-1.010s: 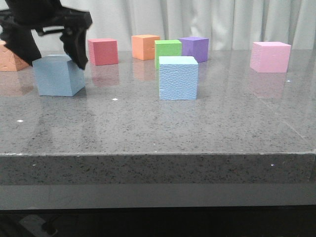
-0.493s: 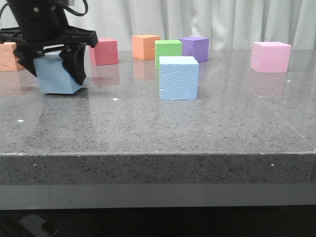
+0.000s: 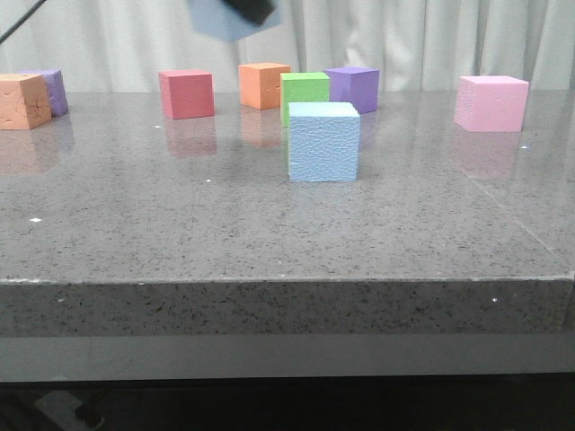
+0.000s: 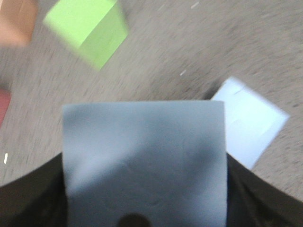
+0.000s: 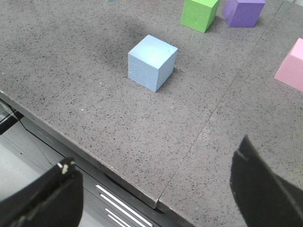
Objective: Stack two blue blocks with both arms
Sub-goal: 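Lift the held cube and carry it above the centre light blue cube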
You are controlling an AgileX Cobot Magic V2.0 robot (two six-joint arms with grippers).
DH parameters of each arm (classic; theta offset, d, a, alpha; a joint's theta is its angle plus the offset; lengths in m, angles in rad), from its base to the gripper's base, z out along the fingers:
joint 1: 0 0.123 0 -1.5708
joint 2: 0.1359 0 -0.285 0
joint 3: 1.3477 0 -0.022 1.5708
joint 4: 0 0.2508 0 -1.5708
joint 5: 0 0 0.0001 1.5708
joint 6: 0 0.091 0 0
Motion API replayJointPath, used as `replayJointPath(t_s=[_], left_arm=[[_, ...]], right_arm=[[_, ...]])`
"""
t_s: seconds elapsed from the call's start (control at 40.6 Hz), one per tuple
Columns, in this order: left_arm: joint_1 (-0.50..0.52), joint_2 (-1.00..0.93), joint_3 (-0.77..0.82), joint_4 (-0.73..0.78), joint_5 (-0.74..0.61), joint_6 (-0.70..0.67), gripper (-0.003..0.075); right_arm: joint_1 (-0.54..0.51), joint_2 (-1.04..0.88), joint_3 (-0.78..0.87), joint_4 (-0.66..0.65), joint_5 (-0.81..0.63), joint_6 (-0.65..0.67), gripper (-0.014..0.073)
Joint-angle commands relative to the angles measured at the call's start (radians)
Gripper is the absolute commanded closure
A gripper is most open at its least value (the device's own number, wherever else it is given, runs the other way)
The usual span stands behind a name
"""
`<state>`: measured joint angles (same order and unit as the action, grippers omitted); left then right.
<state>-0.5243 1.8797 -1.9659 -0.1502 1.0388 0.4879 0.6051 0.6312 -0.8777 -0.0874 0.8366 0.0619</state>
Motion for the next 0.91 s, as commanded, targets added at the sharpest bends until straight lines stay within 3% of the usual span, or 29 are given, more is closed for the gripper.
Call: replayJointPath(t_s=[0.0, 0.345, 0.739, 0.887], left_arm=[[-0.055, -0.01, -0.082, -0.019, -0.022, 0.061, 0.0405], [-0.154, 0.061, -0.134, -0.019, 0.054, 0.458, 0.0405], [-0.156, 0.081, -0.134, -0.017, 0.088, 0.515, 0.04], [-0.156, 0.081, -0.134, -0.017, 0.088, 0.515, 0.0336]], right_arm=[[-0.007, -0.002, -0.023, -0.009, -0.074, -0.011, -0.0042], [-0.007, -0.002, -0.023, -0.009, -0.074, -0.011, -0.0042], [-0.007, -0.002, -0.023, -0.009, -0.074, -0.011, -0.0042], [-0.007, -0.002, -0.023, -0.009, -0.074, -0.011, -0.0042]])
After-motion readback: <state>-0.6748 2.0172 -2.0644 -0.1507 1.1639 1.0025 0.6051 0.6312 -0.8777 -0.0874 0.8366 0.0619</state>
